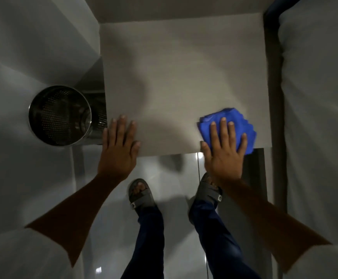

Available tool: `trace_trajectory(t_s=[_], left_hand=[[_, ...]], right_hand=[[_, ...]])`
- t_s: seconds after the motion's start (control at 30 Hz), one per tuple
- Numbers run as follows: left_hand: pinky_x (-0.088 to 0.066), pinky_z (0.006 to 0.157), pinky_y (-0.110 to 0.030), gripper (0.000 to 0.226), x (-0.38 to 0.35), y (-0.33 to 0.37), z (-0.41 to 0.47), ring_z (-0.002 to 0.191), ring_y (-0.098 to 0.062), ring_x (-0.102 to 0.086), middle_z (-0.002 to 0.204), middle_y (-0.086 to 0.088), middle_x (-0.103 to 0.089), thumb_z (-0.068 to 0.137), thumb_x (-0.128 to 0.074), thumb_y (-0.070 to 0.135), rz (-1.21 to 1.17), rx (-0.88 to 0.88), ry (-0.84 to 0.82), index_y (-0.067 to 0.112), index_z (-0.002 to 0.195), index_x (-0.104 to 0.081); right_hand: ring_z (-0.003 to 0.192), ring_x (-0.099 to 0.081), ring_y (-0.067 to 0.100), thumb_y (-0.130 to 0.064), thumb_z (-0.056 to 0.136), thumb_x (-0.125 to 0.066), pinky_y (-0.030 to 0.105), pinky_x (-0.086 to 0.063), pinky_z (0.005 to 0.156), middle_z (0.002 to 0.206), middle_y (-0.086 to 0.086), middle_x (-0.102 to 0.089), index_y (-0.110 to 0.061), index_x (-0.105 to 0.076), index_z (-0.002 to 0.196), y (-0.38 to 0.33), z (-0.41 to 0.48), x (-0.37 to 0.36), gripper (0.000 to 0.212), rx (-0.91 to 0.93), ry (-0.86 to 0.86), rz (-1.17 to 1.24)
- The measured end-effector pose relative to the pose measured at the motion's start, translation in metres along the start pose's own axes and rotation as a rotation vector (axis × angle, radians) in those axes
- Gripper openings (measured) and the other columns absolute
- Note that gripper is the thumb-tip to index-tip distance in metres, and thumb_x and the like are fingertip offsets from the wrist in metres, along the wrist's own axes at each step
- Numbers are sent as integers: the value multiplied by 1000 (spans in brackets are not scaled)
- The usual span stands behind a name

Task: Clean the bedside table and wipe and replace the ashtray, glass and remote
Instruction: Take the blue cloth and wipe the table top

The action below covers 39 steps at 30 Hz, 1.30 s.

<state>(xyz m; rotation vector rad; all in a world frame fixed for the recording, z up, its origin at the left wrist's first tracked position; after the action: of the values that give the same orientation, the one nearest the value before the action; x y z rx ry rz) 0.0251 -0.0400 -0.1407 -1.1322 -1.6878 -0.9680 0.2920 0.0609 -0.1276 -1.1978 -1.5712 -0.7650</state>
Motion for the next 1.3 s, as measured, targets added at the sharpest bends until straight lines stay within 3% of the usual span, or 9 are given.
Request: trace_trajectory(t_s=[0.17, 0.3, 0.43, 0.57, 0.67, 0.83, 1.0, 1.13, 1.3], left_hand=[[-4, 121, -49, 64, -2, -2, -1, 150, -30, 4, 163, -13, 2, 99, -12, 48, 22, -21, -1, 17, 154, -3], [-1, 121, -48, 64, -3, -3, 0, 150, -29, 7, 163, -12, 4, 99, -11, 49, 3, -30, 6, 18, 154, -1], [0, 122, -47, 64, -3, -4, -1, 150, -29, 6, 163, -13, 3, 100, -20, 45, 7, -47, 33, 16, 154, -3], [0, 122, -47, 63, -3, -3, -1, 150, -28, 5, 163, -13, 2, 100, -21, 45, -8, -43, 48, 18, 154, -4], [-3, 121, -48, 62, -2, -3, -1, 150, -30, 1, 163, -15, -3, 100, -17, 46, 2, -32, 64, 17, 154, -8], [-5, 121, -49, 62, -2, -2, 0, 150, -31, 0, 163, -14, -6, 100, -18, 47, -46, -39, 73, 18, 154, -13], [-4, 121, -48, 64, -3, -5, 0, 150, -32, -3, 162, -16, -9, 99, -22, 49, -32, -63, 67, 15, 153, -15], [-1, 121, -47, 68, -4, -7, 1, 150, -32, 1, 162, -15, -4, 97, -24, 51, -52, -65, 59, 16, 154, -12], [-5, 121, -50, 67, -3, -3, 0, 150, -34, -2, 162, -17, -7, 98, -27, 50, -49, -79, 83, 14, 153, -14]], right_hand=[[148, -15, 26, -39, 99, -31, 55, -12, 116, 160, 4, -19, -20, -24, 151, -111, -17, -6, 56, 282, 16, 82], [145, -23, 28, -41, 99, -34, 54, -18, 113, 159, 4, -22, -25, -26, 150, -112, -5, -7, 55, 368, -2, 3], [149, -7, 25, -48, 98, -26, 62, 0, 115, 161, 1, -12, -33, -15, 151, -24, 16, 3, 56, 166, 7, -65], [149, 0, 24, -48, 98, -20, 66, 0, 112, 163, 3, -5, -34, -11, 151, 62, 40, 24, 56, -86, -5, 76], [149, 3, 24, -47, 98, -20, 67, 0, 112, 163, 3, -2, -34, -11, 151, 59, 66, 33, 56, -189, 27, 165], [149, -8, 26, -46, 97, -26, 61, 5, 112, 161, 3, -14, -30, -23, 150, -61, 88, 26, 56, 125, 59, 116], [147, -20, 26, -48, 98, -29, 64, -9, 113, 159, 2, -26, -31, -31, 148, -150, 59, 7, 53, 514, 38, 2], [147, -19, 25, -46, 97, -31, 63, -5, 112, 159, 3, -23, -32, -30, 148, -82, 80, 17, 53, 361, 81, 22], [149, 1, 22, -52, 98, -18, 62, 4, 114, 163, 0, -1, -35, -8, 151, 32, 117, 42, 57, 104, 16, 24]])
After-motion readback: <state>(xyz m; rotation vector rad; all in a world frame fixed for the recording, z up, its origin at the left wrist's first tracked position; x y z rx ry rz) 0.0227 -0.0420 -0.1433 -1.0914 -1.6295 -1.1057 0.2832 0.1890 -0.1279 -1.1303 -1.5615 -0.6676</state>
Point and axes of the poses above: each hand's wrist, its own z-axis towards the middle knuckle, its own x-axis out of the back of the hand, y = z × x, the point moved 8 cm from there along z, towards the middle knuckle
